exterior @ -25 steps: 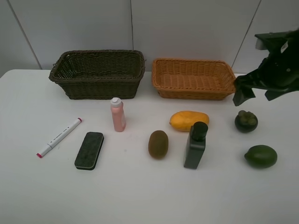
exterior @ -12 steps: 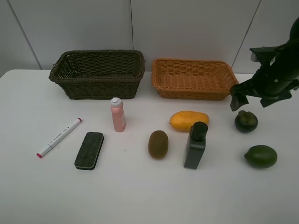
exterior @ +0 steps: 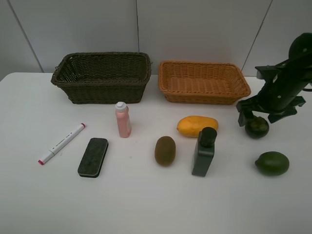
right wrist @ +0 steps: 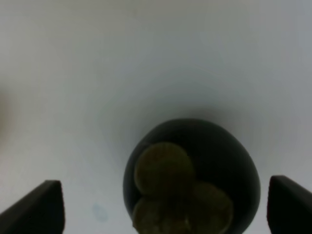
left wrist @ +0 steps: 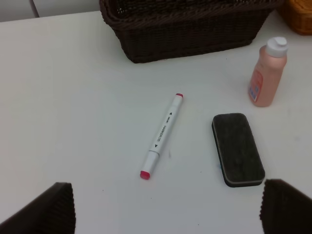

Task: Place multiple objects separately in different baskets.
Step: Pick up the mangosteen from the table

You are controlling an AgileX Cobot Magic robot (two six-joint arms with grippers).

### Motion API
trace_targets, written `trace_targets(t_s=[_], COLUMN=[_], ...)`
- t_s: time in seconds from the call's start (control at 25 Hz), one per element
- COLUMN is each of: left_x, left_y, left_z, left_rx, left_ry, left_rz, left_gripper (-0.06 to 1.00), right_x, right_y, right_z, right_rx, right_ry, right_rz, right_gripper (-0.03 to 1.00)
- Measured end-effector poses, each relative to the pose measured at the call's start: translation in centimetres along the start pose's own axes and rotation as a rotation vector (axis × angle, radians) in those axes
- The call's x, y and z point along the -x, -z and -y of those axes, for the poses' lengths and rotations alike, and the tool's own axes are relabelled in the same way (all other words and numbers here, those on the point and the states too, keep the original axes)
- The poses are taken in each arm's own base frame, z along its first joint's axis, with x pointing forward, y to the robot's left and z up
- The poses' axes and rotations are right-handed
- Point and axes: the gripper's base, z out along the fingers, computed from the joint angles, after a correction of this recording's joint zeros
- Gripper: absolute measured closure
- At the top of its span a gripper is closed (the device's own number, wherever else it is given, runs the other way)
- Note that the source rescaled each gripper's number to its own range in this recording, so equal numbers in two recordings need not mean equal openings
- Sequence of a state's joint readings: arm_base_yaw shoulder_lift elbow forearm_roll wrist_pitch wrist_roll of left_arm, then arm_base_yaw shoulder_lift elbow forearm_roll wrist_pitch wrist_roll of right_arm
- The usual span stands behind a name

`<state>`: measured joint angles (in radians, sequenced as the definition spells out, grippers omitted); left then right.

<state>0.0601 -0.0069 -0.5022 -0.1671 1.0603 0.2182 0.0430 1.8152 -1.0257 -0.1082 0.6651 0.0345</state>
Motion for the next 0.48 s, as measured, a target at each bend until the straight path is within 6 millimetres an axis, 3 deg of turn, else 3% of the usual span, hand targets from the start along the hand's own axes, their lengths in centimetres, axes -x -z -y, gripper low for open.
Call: trace_targets(t_s=[0.28, 0.48], left_x=[0.0, 0.0], left_y=[0.0, 0.0], left_z=[0.0, 0.0], left_rx=[0.0, 0.0], left_ry=[0.0, 0.0], left_rz=[0.0, 0.0], left_gripper=[-0.06, -0.06], right_x=[0.4, 0.2], right_y=[-0.3, -1.9], right_z=[0.0, 0.1], right_rx=[0.001, 0.003], right_ry=[0.0, -0.003], right_rz=[0.032, -0.013], right_gripper=[-0.03, -0.03])
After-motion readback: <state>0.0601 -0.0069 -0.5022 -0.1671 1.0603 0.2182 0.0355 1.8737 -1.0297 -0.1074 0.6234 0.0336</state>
